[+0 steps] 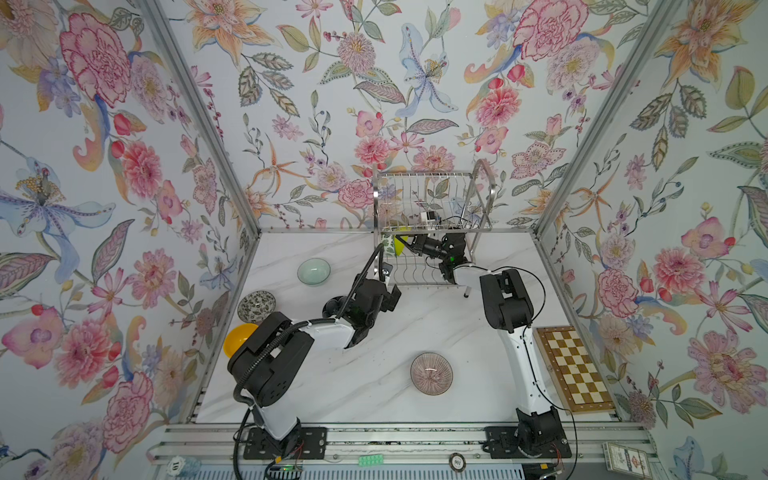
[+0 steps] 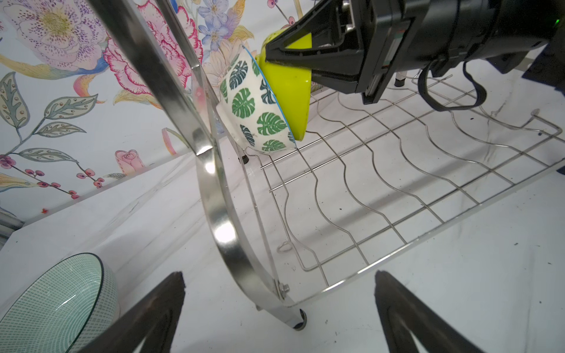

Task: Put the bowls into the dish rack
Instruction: 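Lower the lime-green bowl upright beside the leaf-print bowl with the right gripper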

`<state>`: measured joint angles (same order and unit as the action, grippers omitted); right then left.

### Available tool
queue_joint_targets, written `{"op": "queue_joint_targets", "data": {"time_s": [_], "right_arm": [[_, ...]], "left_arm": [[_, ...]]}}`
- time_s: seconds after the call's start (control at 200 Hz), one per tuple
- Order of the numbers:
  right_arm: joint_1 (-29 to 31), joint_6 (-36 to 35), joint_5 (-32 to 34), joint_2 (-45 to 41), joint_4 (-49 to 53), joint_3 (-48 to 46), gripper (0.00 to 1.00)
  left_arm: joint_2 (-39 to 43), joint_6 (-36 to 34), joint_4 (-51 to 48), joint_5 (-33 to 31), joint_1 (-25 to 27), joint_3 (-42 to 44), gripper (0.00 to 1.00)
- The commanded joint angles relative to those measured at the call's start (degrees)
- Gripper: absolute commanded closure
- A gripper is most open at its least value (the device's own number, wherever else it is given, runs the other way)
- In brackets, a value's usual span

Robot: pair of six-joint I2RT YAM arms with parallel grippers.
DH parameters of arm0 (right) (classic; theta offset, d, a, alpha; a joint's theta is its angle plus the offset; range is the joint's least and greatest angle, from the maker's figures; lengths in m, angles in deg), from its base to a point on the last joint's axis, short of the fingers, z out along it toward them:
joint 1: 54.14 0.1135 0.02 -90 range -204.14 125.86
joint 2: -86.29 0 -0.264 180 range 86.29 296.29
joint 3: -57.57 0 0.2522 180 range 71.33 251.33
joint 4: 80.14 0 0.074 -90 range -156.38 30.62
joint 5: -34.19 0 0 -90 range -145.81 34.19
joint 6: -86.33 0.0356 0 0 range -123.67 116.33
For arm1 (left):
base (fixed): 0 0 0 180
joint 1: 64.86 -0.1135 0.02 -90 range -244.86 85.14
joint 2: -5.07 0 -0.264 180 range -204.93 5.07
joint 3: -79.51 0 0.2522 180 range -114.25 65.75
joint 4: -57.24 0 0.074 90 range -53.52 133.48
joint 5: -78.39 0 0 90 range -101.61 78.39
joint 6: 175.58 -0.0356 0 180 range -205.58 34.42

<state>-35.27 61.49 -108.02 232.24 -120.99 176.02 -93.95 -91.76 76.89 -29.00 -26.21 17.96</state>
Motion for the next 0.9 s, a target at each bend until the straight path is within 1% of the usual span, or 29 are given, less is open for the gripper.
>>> {"op": "queue_joint_targets", "data": {"time_s": [0.0, 0.38, 0.475, 0.661, 0.776, 0.896], "right_arm": [[-0.68, -2.38, -1.08, 0.50, 3.66, 0.41, 1.00], [-1.21, -3.85, -1.49, 1.00, 7.51, 2.20, 0.99], [-1.29, -4.33, -1.58, 1.24, 8.69, 2.80, 0.96], [-1.47, -4.40, -1.68, 1.57, 9.96, 3.55, 0.95], [-1.51, -4.67, -1.83, 1.53, 10.72, 3.66, 0.91], [-1.53, -5.32, -1.87, 1.53, 12.07, 4.18, 0.89]], "left_arm": [[1.20, -0.47, -0.28, -1.77, 0.46, -1.35, 0.01], [1.38, -0.86, -0.11, -1.64, 0.46, -1.16, 0.01], [1.39, -1.07, -0.18, -1.77, 0.46, -1.26, 0.01], [1.38, -1.21, -0.27, -2.30, 0.46, -1.25, 0.01], [1.34, -1.12, -0.27, -2.13, 0.46, -1.27, 0.01], [1.35, -1.25, -0.26, -2.30, 0.46, -1.26, 0.01]]}}
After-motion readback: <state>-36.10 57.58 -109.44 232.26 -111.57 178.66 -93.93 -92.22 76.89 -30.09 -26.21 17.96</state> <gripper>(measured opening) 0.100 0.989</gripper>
